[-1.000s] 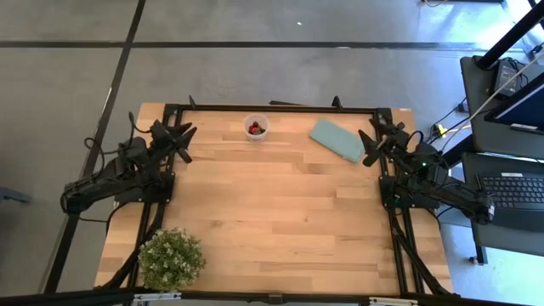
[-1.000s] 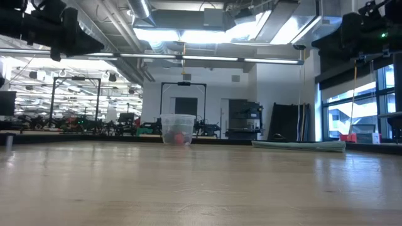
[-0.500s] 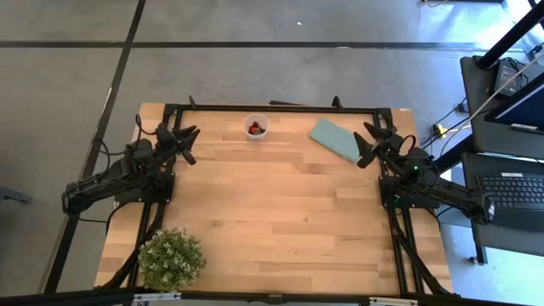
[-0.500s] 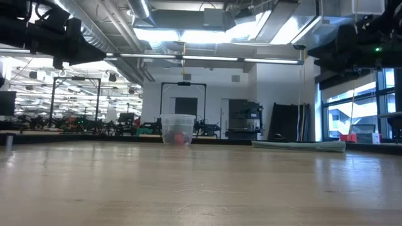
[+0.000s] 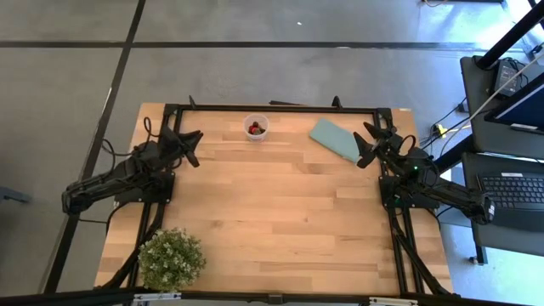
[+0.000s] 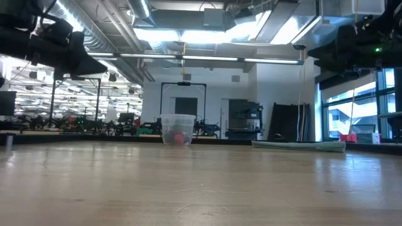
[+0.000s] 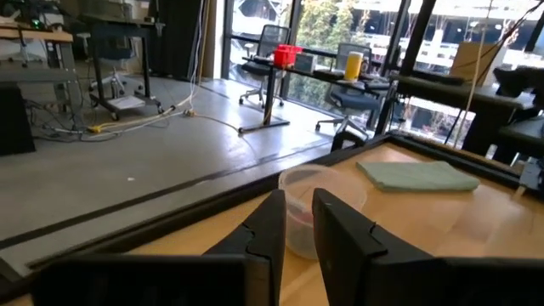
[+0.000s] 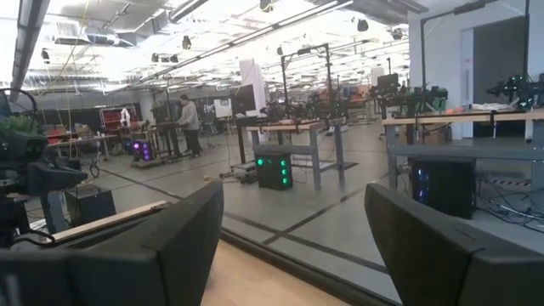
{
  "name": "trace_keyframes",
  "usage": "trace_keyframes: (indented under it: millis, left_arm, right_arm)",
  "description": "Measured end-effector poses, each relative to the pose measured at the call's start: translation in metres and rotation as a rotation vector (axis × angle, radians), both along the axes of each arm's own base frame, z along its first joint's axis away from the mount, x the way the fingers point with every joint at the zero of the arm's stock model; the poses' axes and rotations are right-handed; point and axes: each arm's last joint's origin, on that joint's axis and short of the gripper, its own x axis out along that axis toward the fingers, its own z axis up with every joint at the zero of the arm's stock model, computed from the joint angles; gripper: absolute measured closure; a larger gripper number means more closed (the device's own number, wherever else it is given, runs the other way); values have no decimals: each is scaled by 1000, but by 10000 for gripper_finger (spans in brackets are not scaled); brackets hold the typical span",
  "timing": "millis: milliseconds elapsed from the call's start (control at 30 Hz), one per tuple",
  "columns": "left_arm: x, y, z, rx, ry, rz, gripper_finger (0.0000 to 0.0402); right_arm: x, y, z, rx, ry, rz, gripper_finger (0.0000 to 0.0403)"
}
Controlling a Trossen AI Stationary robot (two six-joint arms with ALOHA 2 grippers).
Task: Pick and placing Produce into tupperware
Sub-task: Return to Home Position
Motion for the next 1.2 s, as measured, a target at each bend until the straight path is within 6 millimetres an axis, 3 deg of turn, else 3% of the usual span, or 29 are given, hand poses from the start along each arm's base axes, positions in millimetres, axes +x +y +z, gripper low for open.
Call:
trace_keyframes:
  millis: [133,433,633,1200]
  left_arm:
    - [2,1,-10,-30,8,1,353]
    - [3,1,-10,-11,27,-25,368]
    - [3,1,-10,27,68,-28,377]
    - [3,1,-10,29,72,-28,400]
  right_arm:
    - [0,0,0,0,4,0,115]
    - [1,0,-3,18,24,-1,115]
    - [3,-1,-17,144,94,18,115]
    - [3,-1,-17,104,142,23,115]
